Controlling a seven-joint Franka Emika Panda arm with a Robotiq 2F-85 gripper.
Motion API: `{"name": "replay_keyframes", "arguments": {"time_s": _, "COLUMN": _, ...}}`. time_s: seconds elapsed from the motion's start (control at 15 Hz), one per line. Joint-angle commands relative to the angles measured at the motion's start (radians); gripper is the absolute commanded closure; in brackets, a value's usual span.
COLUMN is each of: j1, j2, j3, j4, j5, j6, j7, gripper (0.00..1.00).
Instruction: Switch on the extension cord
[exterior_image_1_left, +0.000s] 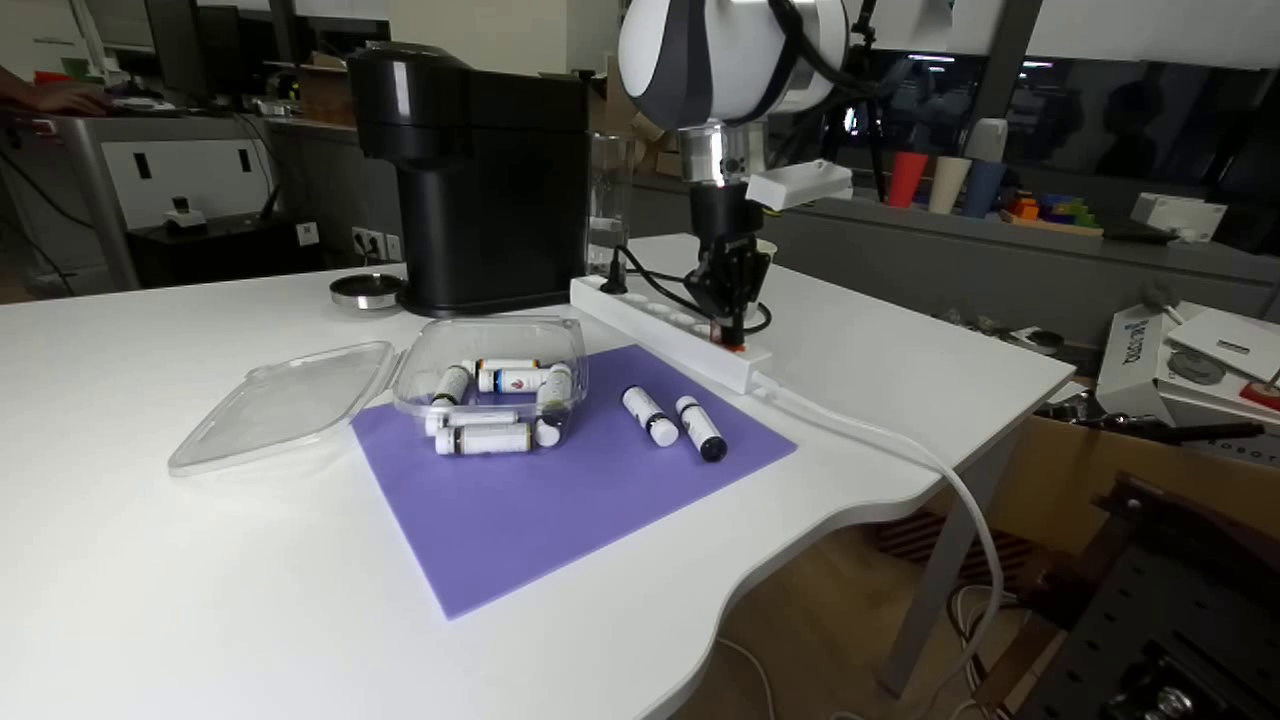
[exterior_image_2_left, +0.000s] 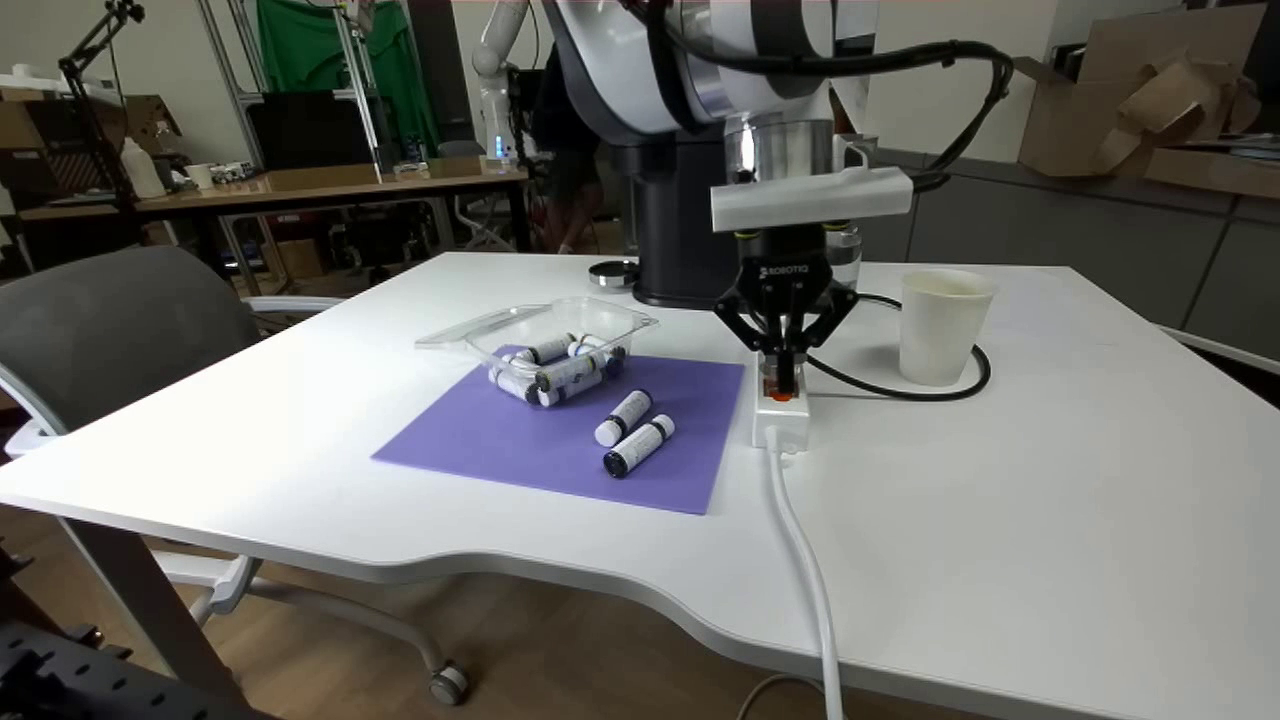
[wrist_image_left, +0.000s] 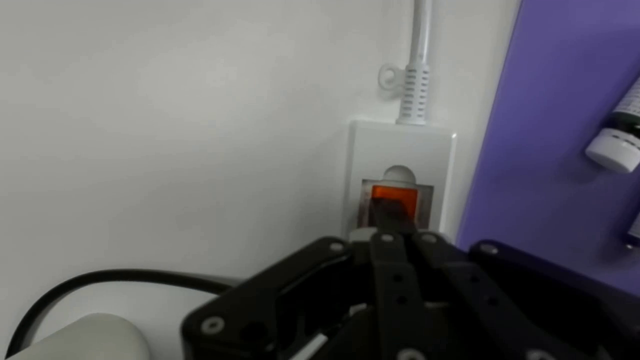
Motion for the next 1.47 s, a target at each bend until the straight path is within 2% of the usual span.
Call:
{"name": "replay_keyframes", "arguments": {"time_s": 0.0, "j1": -0.018, "j2": 0.042, "j3": 0.011, "j4": 0.048, "j5": 0.001, "j6": -0.015, "j7": 0.001, "gripper": 1.00}}
{"name": "replay_keyframes", "arguments": {"time_s": 0.73, "j1": -0.030, "j2": 0.081, "j3": 0.000, "j4": 0.033, "j5": 0.015, "j6": 0.019, "j7": 0.033, "gripper": 1.00}}
{"name": "replay_keyframes", "arguments": {"time_s": 1.07, "j1": -0.054, "j2": 0.092, "j3": 0.009, "j4": 0.010, "j5": 0.087, "j6": 0.032, "j7": 0.065, "gripper": 1.00}}
{"name": "replay_keyframes", "arguments": {"time_s": 1.4, "j1": -0.108, "j2": 0.078, "j3": 0.047, "j4": 0.013, "j5": 0.208, "j6": -0.063, "j7": 0.025, "gripper": 1.00}}
